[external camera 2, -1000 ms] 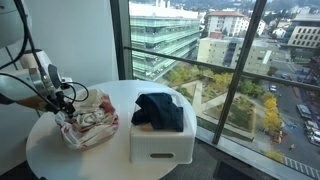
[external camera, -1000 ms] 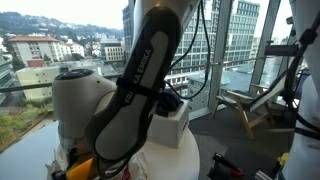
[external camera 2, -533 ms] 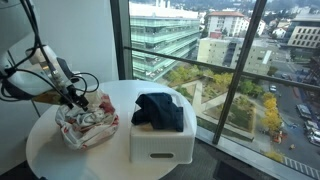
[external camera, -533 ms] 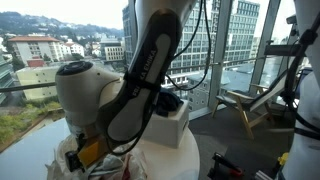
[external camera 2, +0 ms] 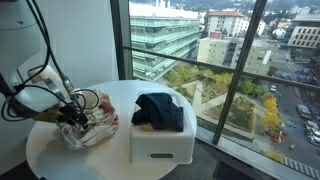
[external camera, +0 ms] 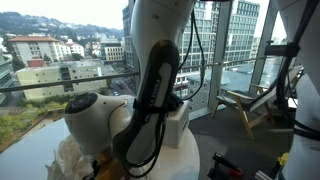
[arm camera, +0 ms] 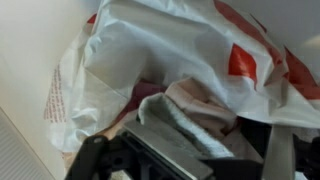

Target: Pick up all the items from the plastic bag and put them on the white basket

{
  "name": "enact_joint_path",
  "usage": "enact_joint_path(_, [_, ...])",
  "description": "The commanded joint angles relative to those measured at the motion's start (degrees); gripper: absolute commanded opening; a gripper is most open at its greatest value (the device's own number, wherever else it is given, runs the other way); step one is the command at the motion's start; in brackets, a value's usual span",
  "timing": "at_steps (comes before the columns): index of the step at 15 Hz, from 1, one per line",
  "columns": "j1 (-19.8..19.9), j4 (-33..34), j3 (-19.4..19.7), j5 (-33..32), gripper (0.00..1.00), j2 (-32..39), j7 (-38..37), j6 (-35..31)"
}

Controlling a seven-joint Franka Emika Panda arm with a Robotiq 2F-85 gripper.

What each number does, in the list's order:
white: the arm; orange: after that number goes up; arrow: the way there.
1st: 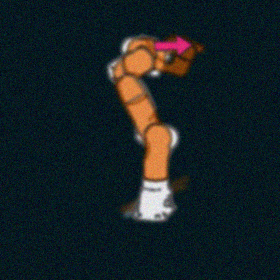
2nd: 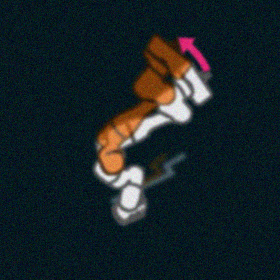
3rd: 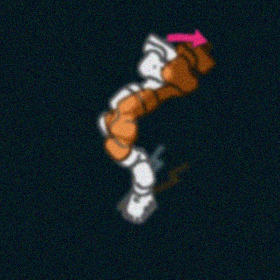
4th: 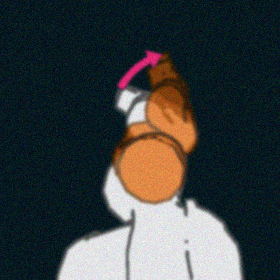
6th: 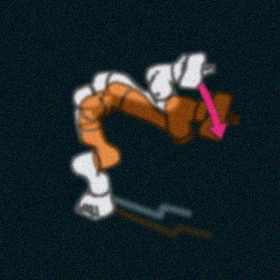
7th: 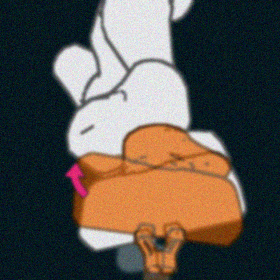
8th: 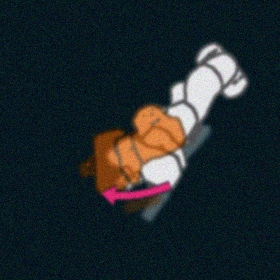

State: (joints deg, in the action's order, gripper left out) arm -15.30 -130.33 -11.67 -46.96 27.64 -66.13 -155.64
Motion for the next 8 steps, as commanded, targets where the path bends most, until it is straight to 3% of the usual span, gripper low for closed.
enact_joint_path(1, [-1.3, -0.2, 1.4, -1.7, 0.72, 1.2, -2.3, 0.1])
enact_joint_path(3, [-1.1, -0.8, 1.4, -1.4, 0.65, 0.5, -2.2, 0.0])
enact_joint_path(8, [-0.9, -1.7, 2.2, -1.6, 0.26, -2.6, -3.6, -0.2])
